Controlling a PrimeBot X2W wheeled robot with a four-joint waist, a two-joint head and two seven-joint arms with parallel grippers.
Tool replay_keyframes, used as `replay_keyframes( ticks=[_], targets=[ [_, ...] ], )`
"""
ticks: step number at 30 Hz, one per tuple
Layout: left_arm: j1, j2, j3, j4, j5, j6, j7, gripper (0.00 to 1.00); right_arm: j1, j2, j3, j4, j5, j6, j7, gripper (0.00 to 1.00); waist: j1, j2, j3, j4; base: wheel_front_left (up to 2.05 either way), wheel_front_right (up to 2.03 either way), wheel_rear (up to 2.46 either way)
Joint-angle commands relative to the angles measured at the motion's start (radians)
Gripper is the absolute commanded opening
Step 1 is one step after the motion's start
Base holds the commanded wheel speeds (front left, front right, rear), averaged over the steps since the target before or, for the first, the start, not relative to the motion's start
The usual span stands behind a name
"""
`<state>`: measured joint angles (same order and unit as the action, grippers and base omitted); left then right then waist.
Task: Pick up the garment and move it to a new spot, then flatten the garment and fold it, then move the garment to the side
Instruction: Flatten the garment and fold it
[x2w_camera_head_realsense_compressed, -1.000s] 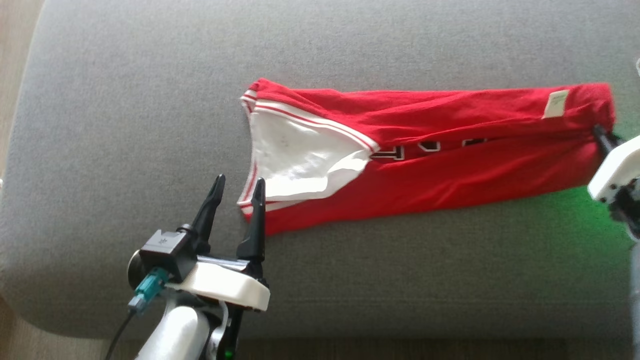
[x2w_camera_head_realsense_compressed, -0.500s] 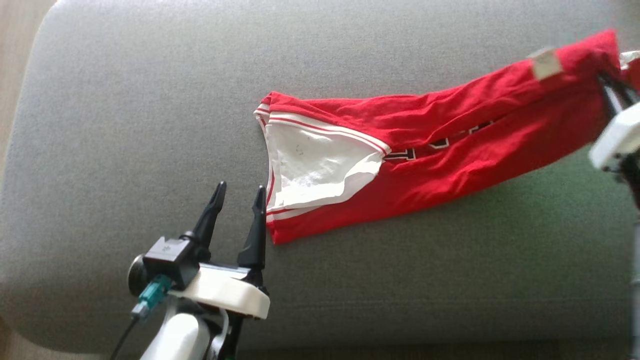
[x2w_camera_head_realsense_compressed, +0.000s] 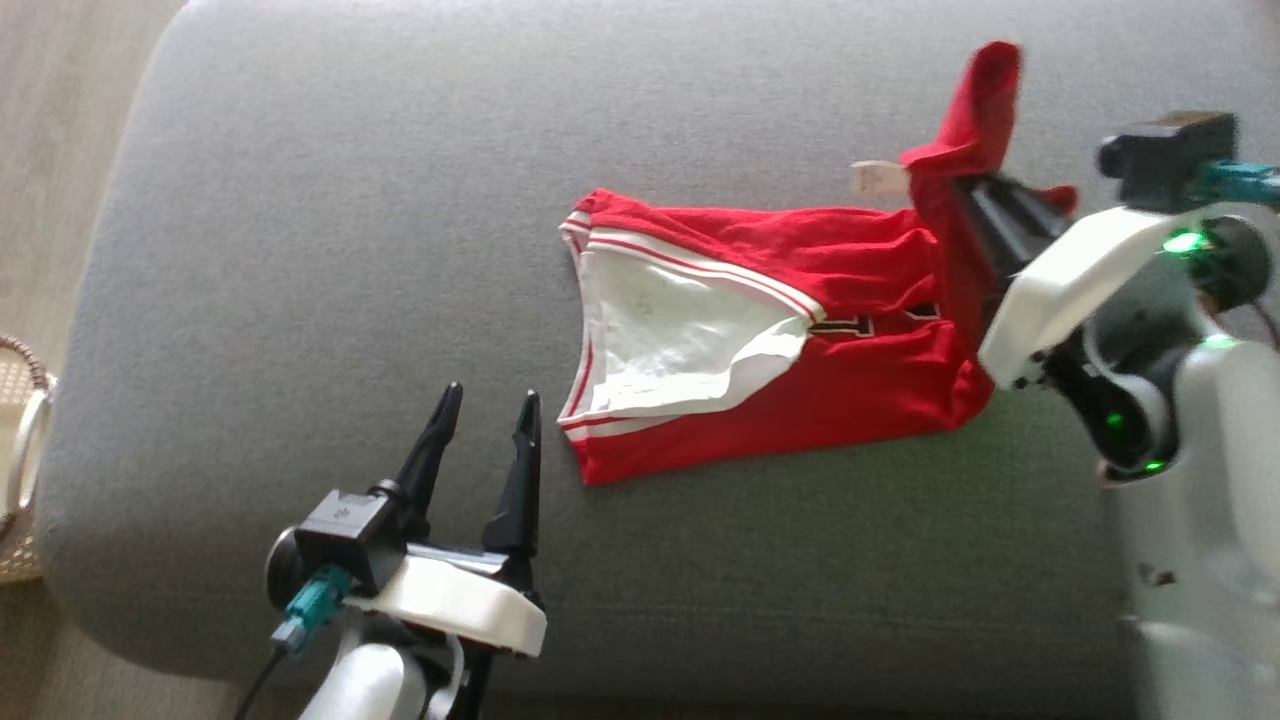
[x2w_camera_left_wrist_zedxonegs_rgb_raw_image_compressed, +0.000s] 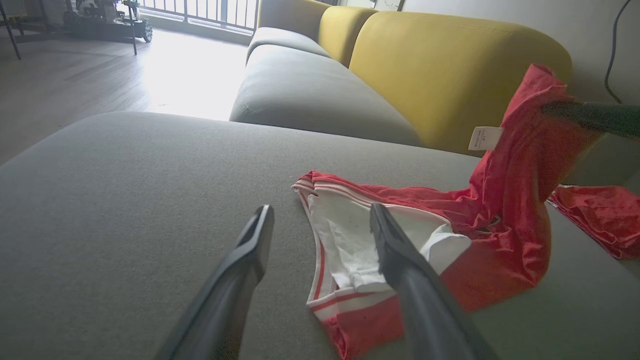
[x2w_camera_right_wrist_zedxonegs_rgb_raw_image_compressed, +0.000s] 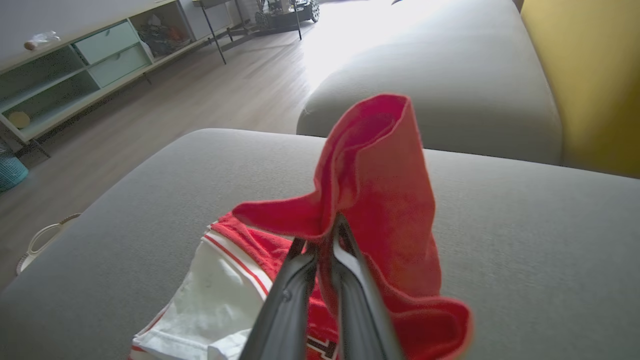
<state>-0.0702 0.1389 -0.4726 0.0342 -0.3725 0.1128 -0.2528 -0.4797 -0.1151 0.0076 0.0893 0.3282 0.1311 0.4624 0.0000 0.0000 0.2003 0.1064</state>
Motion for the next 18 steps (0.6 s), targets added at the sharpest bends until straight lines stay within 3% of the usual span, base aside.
replay_keyframes(
  ticks=[1,10,18],
  targets=[
    [-0.011,-0.006,0.031,-0.031,0.001,-0.005,-0.009,1.0,-0.022,0.014,0.023,-0.043,0.004,0.0,0.004,0.0,0.0,0.0,-0.002,0.013,0.0,0.0,0.0],
    [-0.004,-0.023,0.032,-0.032,0.0,-0.011,-0.009,1.0,-0.049,0.064,0.112,0.069,0.043,0.0,-0.041,0.0,0.0,0.0,-0.003,0.099,0.0,0.0,0.0],
    [0.003,-0.04,0.03,-0.023,-0.002,-0.027,-0.009,1.0,-0.109,0.065,0.219,0.268,0.158,0.0,-0.149,0.0,0.0,0.0,-0.003,0.165,0.0,0.0,0.0]
  ],
)
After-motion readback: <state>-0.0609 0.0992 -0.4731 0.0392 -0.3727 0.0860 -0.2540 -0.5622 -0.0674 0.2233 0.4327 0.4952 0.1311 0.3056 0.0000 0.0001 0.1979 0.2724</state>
